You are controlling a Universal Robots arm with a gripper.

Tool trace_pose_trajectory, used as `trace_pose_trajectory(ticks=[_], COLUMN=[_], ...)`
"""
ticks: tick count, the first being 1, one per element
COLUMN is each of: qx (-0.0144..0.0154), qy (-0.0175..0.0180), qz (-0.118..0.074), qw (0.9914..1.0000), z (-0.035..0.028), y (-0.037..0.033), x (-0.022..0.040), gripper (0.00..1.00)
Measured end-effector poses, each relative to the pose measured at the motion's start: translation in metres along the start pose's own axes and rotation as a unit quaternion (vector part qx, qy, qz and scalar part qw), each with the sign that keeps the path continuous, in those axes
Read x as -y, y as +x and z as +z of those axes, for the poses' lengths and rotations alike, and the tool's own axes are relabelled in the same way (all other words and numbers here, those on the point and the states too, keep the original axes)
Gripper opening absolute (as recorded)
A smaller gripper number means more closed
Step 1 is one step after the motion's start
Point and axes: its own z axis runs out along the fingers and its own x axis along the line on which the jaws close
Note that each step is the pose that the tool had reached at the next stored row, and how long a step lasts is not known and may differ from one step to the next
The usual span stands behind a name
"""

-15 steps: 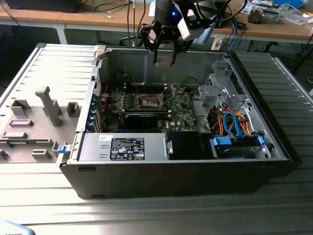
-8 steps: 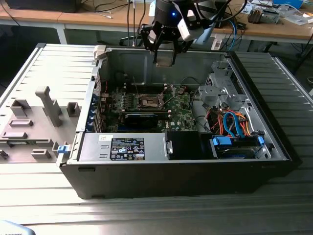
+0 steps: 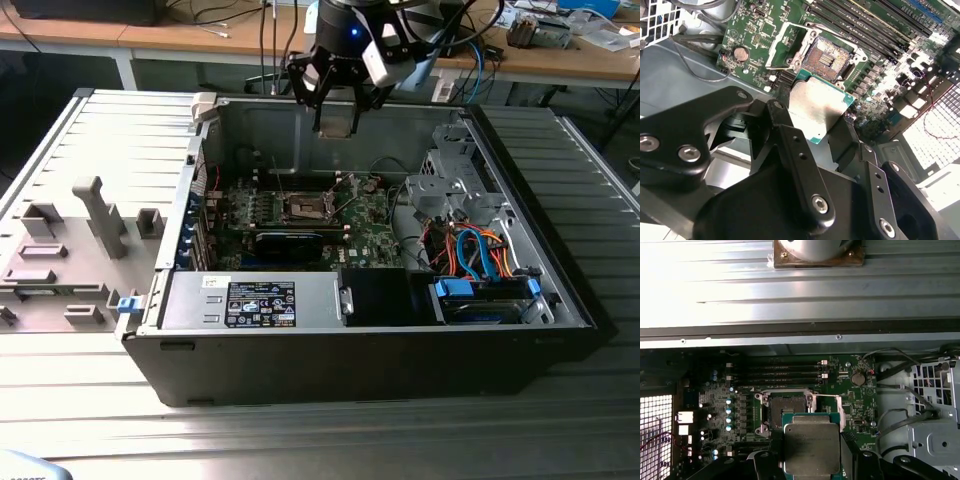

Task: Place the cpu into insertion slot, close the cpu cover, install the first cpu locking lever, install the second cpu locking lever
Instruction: 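Place the cpu into insertion slot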

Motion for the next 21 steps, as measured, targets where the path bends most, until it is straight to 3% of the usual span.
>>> trace_pose_trajectory(ticks=[18,21], qx=[0.0,0.0], qy=[0.0,0.0], qz=[0.0,0.0], qw=[1.0,1.0], z=[0.0054,0.0112], y=[0.0004,0.0005], x=[0.0005,0.001], gripper=[0.54,0.54])
